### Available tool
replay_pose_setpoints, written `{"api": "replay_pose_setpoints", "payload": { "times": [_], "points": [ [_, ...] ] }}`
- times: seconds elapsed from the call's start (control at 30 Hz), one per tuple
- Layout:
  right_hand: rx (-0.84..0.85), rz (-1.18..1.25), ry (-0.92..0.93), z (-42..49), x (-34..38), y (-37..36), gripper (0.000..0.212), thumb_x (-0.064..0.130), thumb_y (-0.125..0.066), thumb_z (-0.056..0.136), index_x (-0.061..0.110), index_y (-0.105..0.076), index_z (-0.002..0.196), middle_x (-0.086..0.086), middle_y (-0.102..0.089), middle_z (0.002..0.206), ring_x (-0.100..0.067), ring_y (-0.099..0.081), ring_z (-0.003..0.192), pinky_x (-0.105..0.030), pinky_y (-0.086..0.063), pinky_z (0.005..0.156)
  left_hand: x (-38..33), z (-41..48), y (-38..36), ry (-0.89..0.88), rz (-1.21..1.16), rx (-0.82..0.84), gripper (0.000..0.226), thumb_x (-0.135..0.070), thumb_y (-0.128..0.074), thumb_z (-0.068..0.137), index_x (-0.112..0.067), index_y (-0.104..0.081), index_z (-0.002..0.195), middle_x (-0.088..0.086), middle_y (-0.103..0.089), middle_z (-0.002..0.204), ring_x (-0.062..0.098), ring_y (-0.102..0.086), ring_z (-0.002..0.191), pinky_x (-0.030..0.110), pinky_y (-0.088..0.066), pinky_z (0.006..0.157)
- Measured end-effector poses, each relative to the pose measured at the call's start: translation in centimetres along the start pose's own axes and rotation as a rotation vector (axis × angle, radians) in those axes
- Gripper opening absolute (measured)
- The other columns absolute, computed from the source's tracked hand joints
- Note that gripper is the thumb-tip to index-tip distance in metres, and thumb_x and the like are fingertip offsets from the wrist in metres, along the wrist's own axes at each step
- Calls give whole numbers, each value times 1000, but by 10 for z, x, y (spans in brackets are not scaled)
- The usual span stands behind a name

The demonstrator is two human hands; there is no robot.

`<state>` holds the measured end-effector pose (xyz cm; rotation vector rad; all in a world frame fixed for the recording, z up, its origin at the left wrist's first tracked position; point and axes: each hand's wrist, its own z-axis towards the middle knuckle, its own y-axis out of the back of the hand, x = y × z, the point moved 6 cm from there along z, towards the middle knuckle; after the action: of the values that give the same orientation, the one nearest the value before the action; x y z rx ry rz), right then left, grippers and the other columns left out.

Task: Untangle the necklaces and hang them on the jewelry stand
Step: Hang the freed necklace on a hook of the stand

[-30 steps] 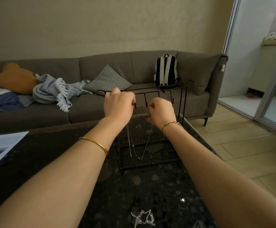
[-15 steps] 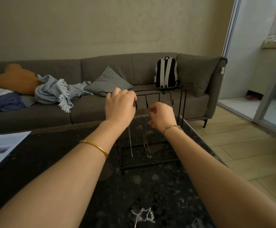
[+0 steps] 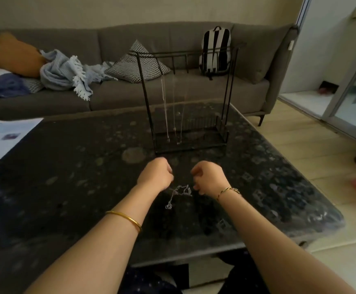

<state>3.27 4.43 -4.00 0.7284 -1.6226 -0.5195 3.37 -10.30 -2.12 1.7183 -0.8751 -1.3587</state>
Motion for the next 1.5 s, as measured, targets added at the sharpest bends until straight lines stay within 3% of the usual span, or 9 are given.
{"api": "replay_pose_setpoints", "payload": {
  "times": [0.23, 0.43, 0.6, 0.67, 0.77, 0.9, 1.13, 1.33, 1.5],
  "points": [
    [32, -267, 166, -11, 1, -34, 43, 32, -67, 85, 16, -56, 122, -8, -52, 123, -26, -55, 109, -36, -48, 92, 23, -15, -42, 107, 204, 186, 24, -31, -68, 84, -11, -64, 98, 7, -64, 97, 22, -63, 87, 32, -47, 69],
    [-40, -435, 187, -7, 3, -38, 14, 12, -58, 90, 13, -59, 104, -9, -52, 116, -28, -56, 101, -38, -51, 85, 19, -9, -53, 109, 269, 200, 16, -14, -62, 89, -7, -63, 103, 10, -63, 100, 24, -63, 90, 34, -52, 78],
    [-54, -556, 160, -16, -6, -34, 25, 19, -52, 94, 6, -54, 115, -12, -51, 119, -31, -53, 110, -38, -46, 83, 10, -13, -49, 21, 7, 100, 21, -18, -55, 92, -6, -57, 75, 7, -53, 71, 22, -55, 70, 32, -42, 62],
    [-59, -386, 94, -14, -15, -25, 24, 21, -53, 92, 4, -57, 109, -13, -57, 114, -30, -56, 105, -37, -47, 83, 6, -13, -43, 37, -255, 73, 29, -15, -52, 92, -8, -52, 64, 8, -54, 67, 22, -56, 67, 34, -49, 64],
    [-48, 171, -69, -19, -33, -7, 10, 14, -51, 91, 8, -59, 87, -11, -68, 95, -24, -63, 89, -34, -49, 75, 1, -17, -43, 176, -665, 112, 22, -10, -47, 94, -6, -59, 76, 10, -67, 86, 21, -68, 83, 36, -56, 81],
    [20, 715, -185, -35, -45, 12, 21, 9, -43, 98, 13, -51, 78, -3, -58, 69, -15, -61, 69, -31, -52, 72, -9, -23, -48, 262, -916, 182, 23, -4, -42, 95, -7, -53, 75, 5, -58, 71, 14, -62, 63, 28, -51, 63],
    [-199, 562, -222, -35, -70, 46, 14, 5, -45, 96, 13, -56, 93, -4, -59, 74, -17, -63, 67, -30, -53, 66, -17, -26, -47, 294, -782, 188, 25, -5, -36, 95, -11, -59, 89, -1, -41, 60, 9, -30, 46, 21, -27, 47],
    [-297, 1000, -319, -33, -80, 42, 19, -1, -42, 94, 11, -57, 94, -6, -60, 78, -16, -63, 68, -30, -56, 66, -27, -24, -56, 205, -613, 262, 14, -20, -58, 91, -14, -70, 95, -2, -37, 62, 9, -28, 49, 22, -27, 47],
    [-392, 1010, -327, -31, -82, 42, 22, -1, -43, 93, 13, -60, 93, -3, -60, 75, -14, -61, 66, -20, -47, 51, -27, -17, -63, 103, -571, 265, 12, -31, -67, 88, -24, -76, 85, 0, -41, 66, 12, -31, 54, 25, -31, 49]
  ]
}}
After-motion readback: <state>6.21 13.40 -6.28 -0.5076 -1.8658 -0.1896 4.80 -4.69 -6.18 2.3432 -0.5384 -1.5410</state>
